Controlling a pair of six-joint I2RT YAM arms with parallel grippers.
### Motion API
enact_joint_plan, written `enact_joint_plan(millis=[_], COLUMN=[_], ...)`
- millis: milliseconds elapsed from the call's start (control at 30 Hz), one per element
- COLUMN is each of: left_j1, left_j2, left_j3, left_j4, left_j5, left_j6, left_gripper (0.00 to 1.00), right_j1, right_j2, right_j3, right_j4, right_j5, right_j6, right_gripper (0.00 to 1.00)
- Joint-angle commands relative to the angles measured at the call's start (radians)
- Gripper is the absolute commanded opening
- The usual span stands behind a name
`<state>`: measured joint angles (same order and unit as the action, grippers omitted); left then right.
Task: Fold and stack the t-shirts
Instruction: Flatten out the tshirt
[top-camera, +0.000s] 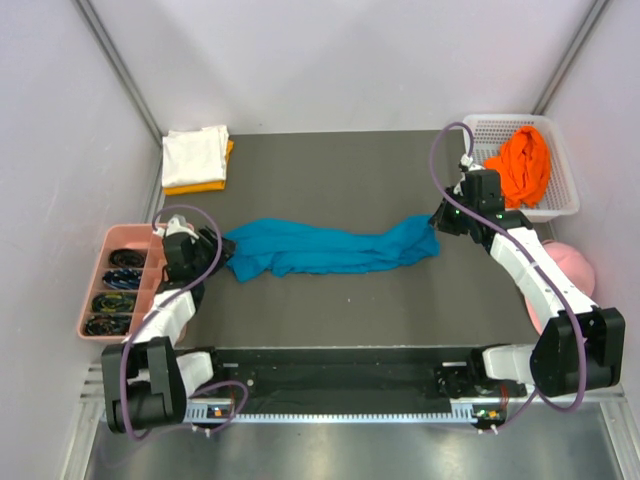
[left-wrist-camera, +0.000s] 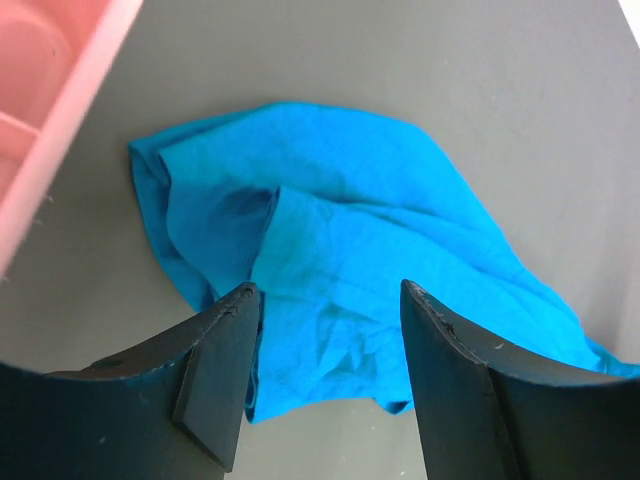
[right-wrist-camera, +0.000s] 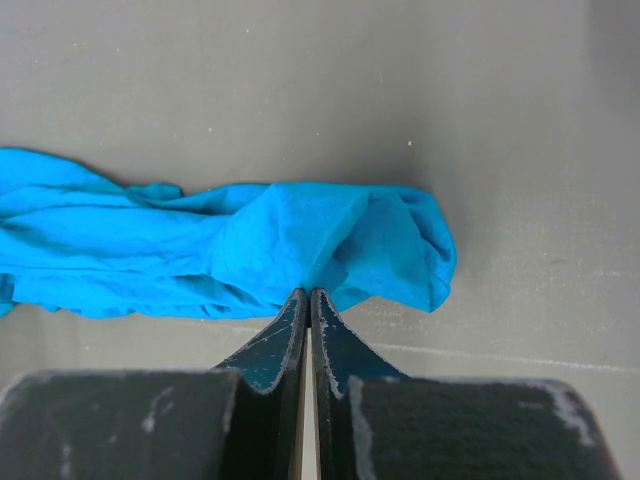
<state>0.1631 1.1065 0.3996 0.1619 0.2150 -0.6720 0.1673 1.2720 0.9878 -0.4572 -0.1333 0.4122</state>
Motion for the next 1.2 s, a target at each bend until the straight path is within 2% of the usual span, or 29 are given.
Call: enact_joint_plan(millis=[0, 800, 1000, 1167], left_j1=[0.006, 0.006, 0.006, 0.006], left_j2=[-0.004, 0.130, 0.113, 0.125], left_j3=[0.038, 0.013, 0.005, -0.002], left_j4=[0.001, 0.160, 0.156, 0.177], left_j5=[-0.023, 0.017, 0.018, 0.029], left_j6=[0.022, -0.017, -0.020, -0.028], left_gripper=[0.63, 0.62, 0.60, 0.55], right_j1=[0.003, 0.001, 0.001, 0.001], right_j2=[0.001, 0.000, 0.001, 0.003], right_j3=[0.006, 0.011, 0.009, 0.008], right_j4=[0.017, 0.003, 0.006, 0.008], right_j5=[-0.006, 0.003, 0.001, 0.000], right_j6=[-0.007, -0.013, -0.013, -0.013], right_gripper=[0.00, 0.00, 0.00, 0.00])
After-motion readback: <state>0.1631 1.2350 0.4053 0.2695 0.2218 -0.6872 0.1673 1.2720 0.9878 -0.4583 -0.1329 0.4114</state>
